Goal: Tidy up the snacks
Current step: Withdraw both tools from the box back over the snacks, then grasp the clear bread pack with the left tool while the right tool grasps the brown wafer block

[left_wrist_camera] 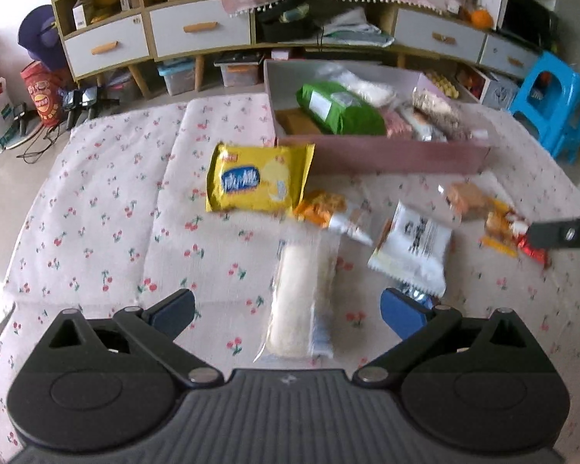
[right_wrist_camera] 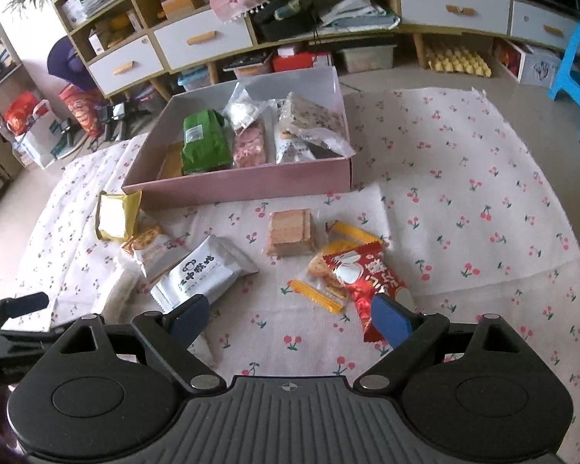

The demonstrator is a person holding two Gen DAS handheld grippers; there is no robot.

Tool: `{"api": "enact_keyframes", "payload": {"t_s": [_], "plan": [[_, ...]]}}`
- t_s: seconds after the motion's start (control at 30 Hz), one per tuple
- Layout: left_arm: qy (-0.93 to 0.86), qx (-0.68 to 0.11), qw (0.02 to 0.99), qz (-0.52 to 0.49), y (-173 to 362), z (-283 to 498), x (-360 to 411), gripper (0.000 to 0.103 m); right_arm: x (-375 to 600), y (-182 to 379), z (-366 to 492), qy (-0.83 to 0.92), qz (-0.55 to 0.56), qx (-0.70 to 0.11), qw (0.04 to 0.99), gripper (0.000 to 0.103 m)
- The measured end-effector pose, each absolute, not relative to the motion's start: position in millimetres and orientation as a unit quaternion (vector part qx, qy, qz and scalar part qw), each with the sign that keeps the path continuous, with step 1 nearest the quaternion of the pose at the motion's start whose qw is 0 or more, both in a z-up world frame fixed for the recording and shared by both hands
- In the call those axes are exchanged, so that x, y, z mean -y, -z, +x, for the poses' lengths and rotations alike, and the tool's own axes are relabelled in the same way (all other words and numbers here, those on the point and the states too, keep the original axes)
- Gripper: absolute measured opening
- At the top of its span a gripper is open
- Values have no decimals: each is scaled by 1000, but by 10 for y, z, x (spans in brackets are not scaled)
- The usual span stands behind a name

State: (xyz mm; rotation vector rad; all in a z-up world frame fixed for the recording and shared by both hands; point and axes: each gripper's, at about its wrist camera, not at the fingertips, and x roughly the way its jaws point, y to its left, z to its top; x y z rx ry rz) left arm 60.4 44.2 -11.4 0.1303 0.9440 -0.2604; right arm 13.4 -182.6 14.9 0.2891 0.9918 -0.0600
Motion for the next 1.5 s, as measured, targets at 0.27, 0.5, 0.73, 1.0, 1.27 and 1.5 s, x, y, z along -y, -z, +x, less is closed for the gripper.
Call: {"api": "enact_keyframes", "payload": {"t_s": [0.27, 0.5, 0.73, 1.0, 1.27, 1.5], "plan": [[131, -476, 869, 40, 371, 630, -468, 80, 1814, -49, 145, 37, 132, -478, 868, 93], [135, -463, 873, 73, 428, 625, -340, 77, 1631, 56, 179, 2, 107, -486, 868, 93], [141, -460, 873, 75, 417, 636, -331, 65, 1528, 118, 256, -6, 102, -492, 864, 93], [139, -459, 874, 80, 363, 654, -284, 34, 1562, 145, 297, -5, 116, -491, 863, 93], [131, -476, 869, 46, 287, 632, -328, 33, 1737, 144, 473, 7, 91, -455, 886, 92], [128, -486, 864, 14, 211, 619, -357, 33, 1969, 197, 635, -13, 84, -453, 887, 92]]}}
